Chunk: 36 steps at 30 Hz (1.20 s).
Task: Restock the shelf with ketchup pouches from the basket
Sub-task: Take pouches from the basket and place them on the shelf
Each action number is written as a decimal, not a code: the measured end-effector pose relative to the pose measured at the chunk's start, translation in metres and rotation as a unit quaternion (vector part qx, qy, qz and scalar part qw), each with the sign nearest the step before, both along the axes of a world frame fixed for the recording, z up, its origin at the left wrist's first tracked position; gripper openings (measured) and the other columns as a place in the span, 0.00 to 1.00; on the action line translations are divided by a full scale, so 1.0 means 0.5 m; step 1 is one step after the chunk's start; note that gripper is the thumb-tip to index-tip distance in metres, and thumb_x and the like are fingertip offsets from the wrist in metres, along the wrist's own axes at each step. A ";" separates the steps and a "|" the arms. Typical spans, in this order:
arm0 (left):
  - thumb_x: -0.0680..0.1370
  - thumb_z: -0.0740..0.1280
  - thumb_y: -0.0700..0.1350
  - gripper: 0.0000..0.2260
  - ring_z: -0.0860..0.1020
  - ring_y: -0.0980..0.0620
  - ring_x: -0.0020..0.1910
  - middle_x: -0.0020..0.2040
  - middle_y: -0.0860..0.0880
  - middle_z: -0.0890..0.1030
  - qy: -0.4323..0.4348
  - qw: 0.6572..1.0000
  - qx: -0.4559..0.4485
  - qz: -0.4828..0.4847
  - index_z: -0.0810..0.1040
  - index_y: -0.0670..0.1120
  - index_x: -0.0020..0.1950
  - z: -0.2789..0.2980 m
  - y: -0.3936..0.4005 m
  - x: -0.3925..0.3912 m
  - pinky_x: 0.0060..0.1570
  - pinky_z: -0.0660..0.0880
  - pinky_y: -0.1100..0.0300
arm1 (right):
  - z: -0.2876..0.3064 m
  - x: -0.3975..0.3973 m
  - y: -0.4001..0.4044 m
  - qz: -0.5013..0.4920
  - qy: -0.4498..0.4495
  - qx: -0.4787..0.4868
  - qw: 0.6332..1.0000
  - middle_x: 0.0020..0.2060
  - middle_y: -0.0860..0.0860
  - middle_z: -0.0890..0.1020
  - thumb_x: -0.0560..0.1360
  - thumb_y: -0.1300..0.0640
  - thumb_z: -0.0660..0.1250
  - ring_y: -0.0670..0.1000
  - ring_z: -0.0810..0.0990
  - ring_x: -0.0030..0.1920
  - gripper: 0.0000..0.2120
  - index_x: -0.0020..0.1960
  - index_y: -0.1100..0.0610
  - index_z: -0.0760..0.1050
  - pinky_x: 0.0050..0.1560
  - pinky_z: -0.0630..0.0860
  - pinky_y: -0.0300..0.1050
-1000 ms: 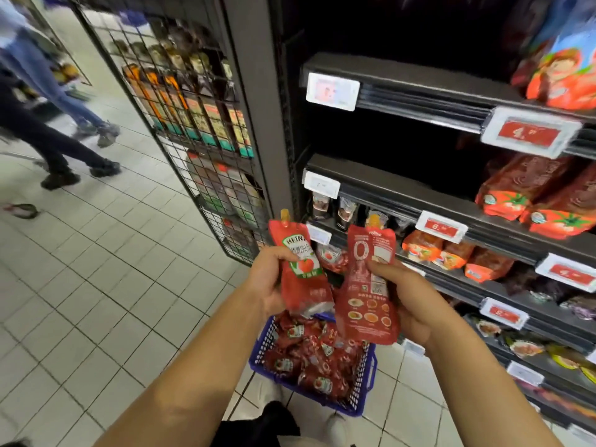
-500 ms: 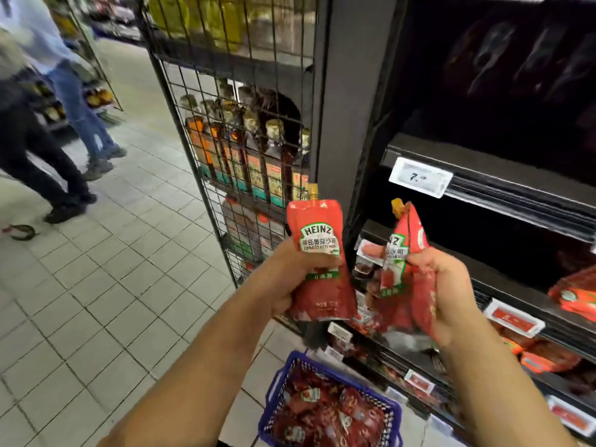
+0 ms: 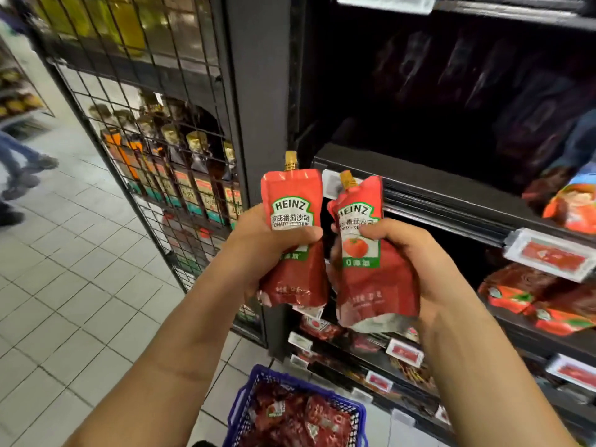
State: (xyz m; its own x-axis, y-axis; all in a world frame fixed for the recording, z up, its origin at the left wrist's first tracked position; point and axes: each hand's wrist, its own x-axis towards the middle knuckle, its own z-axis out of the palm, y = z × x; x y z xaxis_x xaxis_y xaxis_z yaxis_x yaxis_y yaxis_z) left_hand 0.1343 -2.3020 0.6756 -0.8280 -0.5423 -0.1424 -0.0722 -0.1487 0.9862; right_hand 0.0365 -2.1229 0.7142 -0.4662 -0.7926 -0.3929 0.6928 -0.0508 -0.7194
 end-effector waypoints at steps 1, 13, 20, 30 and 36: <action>0.58 0.82 0.49 0.21 0.86 0.42 0.46 0.47 0.44 0.87 0.006 1.000 -0.010 0.009 0.84 0.50 0.48 0.002 0.008 -0.012 0.46 0.83 0.44 | 0.007 -0.016 0.008 0.000 -0.004 0.000 1.000 0.45 0.61 0.84 0.65 0.59 0.71 0.59 0.83 0.43 0.20 0.56 0.65 0.80 0.50 0.81 0.56; 0.73 0.75 0.52 0.08 0.86 0.45 0.44 0.48 0.43 0.87 0.055 0.998 0.011 -0.024 0.85 0.51 0.49 0.048 0.036 -0.121 0.41 0.81 0.53 | 0.075 -0.114 0.053 -0.002 0.193 0.053 0.980 0.43 0.63 0.86 0.72 0.58 0.73 0.59 0.86 0.36 0.07 0.47 0.62 0.83 0.36 0.82 0.52; 0.81 0.66 0.49 0.10 0.86 0.44 0.50 0.51 0.44 0.87 0.079 0.991 -0.052 -0.095 0.83 0.45 0.56 0.145 -0.011 -0.198 0.47 0.83 0.49 | 0.129 -0.175 0.041 -0.031 0.337 0.022 0.941 0.50 0.60 0.86 0.76 0.62 0.68 0.59 0.86 0.49 0.10 0.56 0.61 0.80 0.45 0.83 0.52; 0.72 0.69 0.43 0.06 0.86 0.49 0.44 0.42 0.48 0.87 0.128 0.969 -0.211 -0.034 0.84 0.45 0.46 0.233 -0.039 -0.395 0.48 0.83 0.51 | 0.164 -0.272 0.049 -0.203 0.359 0.081 0.907 0.38 0.57 0.87 0.75 0.63 0.72 0.55 0.87 0.39 0.05 0.40 0.62 0.82 0.41 0.84 0.51; 0.76 0.70 0.48 0.18 0.83 0.52 0.56 0.56 0.50 0.84 0.194 0.956 -0.209 -0.064 0.75 0.50 0.65 0.159 -0.034 -0.424 0.56 0.80 0.54 | 0.190 -0.345 0.026 -0.270 0.382 0.057 0.882 0.37 0.52 0.87 0.70 0.63 0.76 0.52 0.87 0.38 0.04 0.44 0.59 0.82 0.39 0.83 0.47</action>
